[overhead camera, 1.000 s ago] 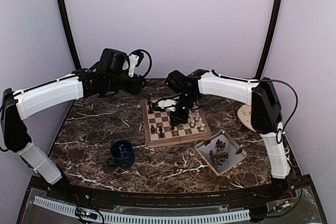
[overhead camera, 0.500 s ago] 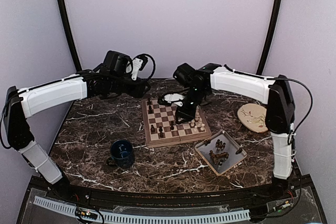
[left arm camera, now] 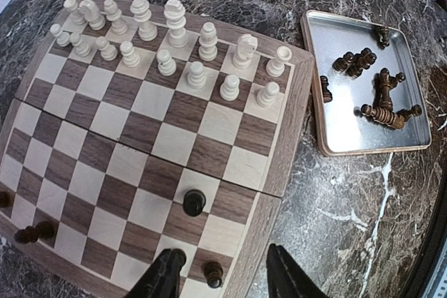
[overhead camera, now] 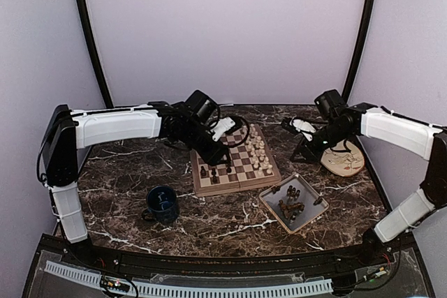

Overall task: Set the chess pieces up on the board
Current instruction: Pick up the queen from the chessboard.

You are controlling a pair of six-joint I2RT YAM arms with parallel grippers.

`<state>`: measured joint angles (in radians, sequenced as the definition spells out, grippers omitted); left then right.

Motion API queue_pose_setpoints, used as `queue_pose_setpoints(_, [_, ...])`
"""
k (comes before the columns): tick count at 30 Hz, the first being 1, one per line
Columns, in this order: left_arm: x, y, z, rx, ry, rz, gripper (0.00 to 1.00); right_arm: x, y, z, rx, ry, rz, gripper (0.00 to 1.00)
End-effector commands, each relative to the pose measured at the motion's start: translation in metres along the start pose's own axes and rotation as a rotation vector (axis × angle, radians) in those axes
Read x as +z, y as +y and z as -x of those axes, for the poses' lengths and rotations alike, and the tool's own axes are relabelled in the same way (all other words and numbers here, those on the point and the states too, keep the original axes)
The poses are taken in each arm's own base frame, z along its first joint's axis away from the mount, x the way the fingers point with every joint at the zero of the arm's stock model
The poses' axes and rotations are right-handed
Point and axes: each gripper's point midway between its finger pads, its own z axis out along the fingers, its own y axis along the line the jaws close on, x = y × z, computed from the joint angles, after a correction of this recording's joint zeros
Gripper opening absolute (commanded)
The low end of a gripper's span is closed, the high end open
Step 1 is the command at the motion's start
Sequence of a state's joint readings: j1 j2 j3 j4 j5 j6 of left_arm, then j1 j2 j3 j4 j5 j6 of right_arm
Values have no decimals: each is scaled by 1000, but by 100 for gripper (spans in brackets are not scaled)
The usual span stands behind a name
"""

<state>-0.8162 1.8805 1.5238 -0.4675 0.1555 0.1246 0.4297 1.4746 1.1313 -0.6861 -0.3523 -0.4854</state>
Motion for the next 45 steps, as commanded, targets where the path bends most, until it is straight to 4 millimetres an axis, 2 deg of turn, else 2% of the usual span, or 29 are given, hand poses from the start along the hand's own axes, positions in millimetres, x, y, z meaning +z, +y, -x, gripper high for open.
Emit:
queue_pose_setpoints(1, [4,-13,-1,23,73,-74,45,-19,3,7,-29,-200,-24,39])
queue_pose_setpoints(7, [17,-16,1,16,125,-84,45,-34,-10,-5,7,-266,-80,43])
queue_pose_setpoints(15, [36,-5,0,7,161,-10,44,-27,-7,-11,6,-249,-43,43])
queue_pose_setpoints(22, [47,8,-5,10,202,55,36,-24,-6,-15,-1,-239,-39,43])
queue_pose_setpoints(31, [58,5,-12,4,227,29,25,-20,-5,-18,-2,-223,-21,42])
queue_pose_setpoints(45, [56,5,-6,4,219,27,8,-17,-4,-20,0,-212,-12,42])
